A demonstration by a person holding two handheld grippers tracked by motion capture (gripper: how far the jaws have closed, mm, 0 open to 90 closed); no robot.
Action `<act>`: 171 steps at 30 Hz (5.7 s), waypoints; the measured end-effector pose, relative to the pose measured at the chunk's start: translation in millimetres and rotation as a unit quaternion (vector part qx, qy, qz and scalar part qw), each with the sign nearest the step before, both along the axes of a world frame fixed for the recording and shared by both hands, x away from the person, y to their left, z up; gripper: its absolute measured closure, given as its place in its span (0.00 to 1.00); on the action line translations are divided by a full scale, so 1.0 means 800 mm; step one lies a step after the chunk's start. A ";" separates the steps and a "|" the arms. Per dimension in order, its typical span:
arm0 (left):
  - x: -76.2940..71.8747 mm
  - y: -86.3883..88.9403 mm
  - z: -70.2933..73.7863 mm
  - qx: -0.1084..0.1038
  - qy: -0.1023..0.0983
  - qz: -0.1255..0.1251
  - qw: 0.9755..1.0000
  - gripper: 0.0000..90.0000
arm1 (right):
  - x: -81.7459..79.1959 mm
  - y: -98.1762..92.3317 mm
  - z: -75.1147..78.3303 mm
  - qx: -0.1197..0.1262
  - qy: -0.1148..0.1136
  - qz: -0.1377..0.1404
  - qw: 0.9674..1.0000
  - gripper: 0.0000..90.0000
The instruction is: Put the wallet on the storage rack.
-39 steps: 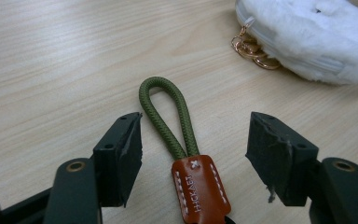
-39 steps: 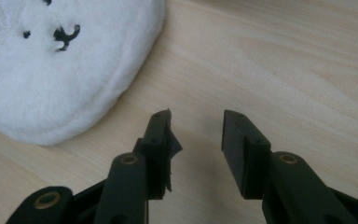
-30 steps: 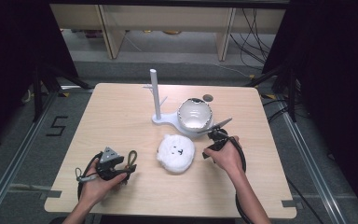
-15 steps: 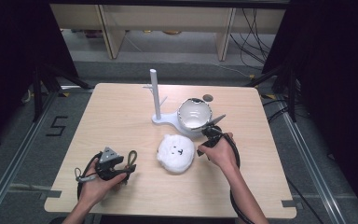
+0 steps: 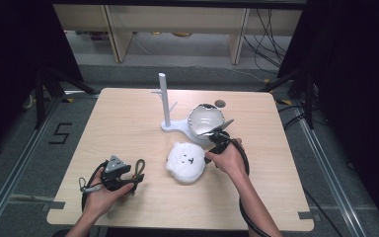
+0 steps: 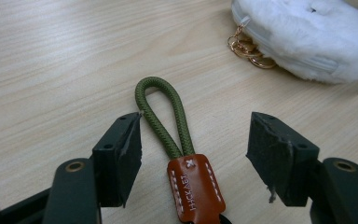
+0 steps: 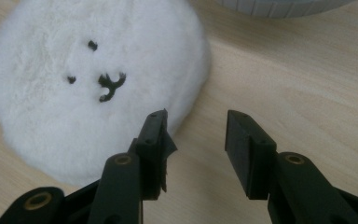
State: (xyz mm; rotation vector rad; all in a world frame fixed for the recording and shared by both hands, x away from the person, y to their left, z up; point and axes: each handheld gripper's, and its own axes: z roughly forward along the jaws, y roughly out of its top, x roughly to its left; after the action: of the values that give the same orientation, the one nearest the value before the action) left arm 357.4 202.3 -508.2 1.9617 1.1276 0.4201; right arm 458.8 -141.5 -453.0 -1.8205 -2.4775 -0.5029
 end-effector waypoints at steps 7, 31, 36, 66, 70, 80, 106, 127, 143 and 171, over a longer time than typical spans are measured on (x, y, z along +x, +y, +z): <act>-0.001 0.000 0.000 0.000 0.000 -0.002 1.000 0.38 | 0.008 0.003 -0.003 0.001 -0.007 0.017 1.000 0.65; -0.001 0.000 0.000 -0.001 0.000 -0.001 1.000 0.38 | 0.024 0.025 -0.012 0.019 0.013 0.017 1.000 0.60; -0.001 -0.001 -0.001 -0.005 0.000 0.001 1.000 0.38 | 0.027 0.029 -0.020 0.019 0.012 0.010 1.000 0.59; -0.001 0.000 -0.001 0.004 0.008 -0.006 1.000 0.38 | 0.035 0.030 -0.027 0.029 0.041 0.045 0.998 0.88; -0.001 0.000 -0.001 0.003 0.006 -0.004 1.000 0.38 | 0.031 0.029 -0.026 0.031 0.033 0.054 0.998 0.91; 0.000 0.001 -0.001 -0.001 0.004 -0.001 1.000 0.38 | 0.014 0.027 -0.009 0.043 -0.002 0.067 0.997 0.93; 0.000 0.000 -0.001 0.000 0.004 -0.001 1.000 0.38 | -0.023 -0.003 0.044 0.073 -0.130 0.068 0.986 0.95; -0.001 0.002 -0.003 0.001 0.000 0.002 1.000 0.38 | -0.041 -0.019 0.072 0.099 -0.198 0.051 0.974 0.95; -0.001 0.002 -0.002 0.002 0.002 0.001 1.000 0.38 | -0.043 -0.031 0.088 0.117 -0.280 0.069 0.950 0.95; -0.001 0.002 -0.001 0.002 -0.002 0.002 1.000 0.38 | -0.036 -0.041 0.118 0.128 -0.328 0.043 0.935 0.95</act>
State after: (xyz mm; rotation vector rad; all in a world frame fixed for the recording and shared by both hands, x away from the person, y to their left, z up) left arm 356.4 204.1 -509.0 1.9606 1.1291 0.4281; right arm 430.2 -174.7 -358.5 -1.6124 -2.6516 -1.5646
